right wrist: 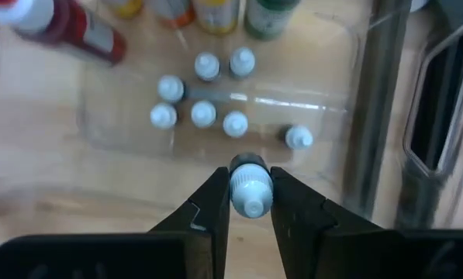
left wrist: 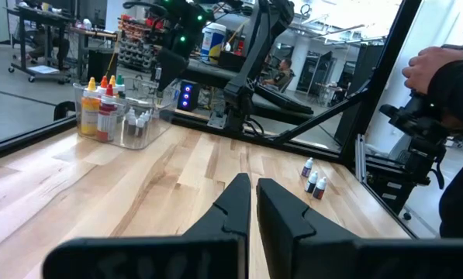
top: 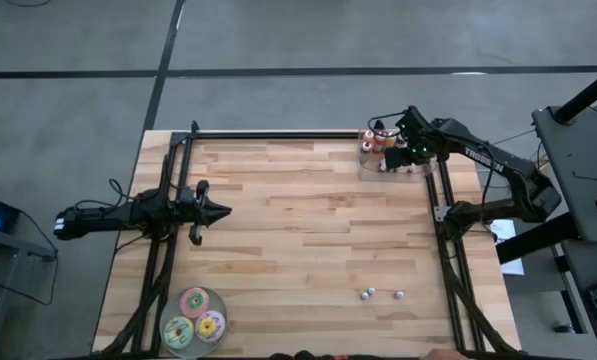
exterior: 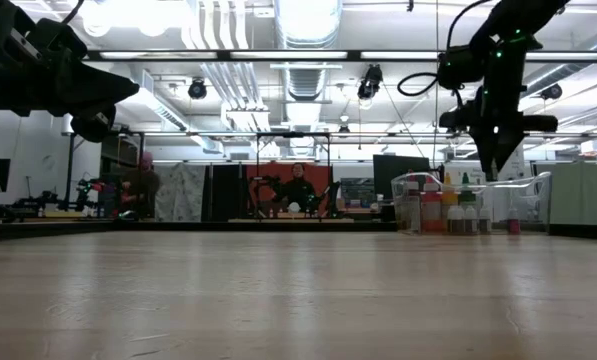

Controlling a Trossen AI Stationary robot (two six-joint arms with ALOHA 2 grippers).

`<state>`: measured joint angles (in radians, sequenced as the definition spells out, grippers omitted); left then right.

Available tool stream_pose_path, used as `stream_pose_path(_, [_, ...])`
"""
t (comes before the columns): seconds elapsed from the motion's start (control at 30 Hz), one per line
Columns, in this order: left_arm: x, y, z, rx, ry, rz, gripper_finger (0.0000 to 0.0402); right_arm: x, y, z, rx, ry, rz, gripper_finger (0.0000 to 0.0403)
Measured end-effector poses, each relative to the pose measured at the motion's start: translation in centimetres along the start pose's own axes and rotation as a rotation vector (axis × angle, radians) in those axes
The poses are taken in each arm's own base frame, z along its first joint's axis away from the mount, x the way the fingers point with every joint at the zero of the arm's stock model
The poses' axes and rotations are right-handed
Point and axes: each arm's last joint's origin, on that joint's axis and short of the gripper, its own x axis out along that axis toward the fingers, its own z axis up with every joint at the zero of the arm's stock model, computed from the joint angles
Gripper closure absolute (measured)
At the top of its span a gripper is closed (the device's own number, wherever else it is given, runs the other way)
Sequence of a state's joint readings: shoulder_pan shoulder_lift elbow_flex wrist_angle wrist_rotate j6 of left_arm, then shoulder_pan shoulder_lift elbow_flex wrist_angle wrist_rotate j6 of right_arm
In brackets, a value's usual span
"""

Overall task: Pick & Place food coloring
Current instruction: Put the small green food coloring bottle into the bin

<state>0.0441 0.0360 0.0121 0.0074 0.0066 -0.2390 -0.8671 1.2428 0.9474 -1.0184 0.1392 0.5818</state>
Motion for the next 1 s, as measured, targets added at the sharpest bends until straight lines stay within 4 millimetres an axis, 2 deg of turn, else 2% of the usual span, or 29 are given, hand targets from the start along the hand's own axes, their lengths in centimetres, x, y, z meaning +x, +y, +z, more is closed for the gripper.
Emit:
stream_pose_path(0.47, [0.0,0.0,0.0,0.000,0.000,0.000,0.0402,1.1,-0.5,0.9,0.064,-0.038,-0.016,0.0332])
stream_pose_path(1.0, [0.0,0.0,0.0,0.000,0.000,0.000,0.0402,0.6,-0.3,1.4,0.092,-0.057,0.015,0.0332])
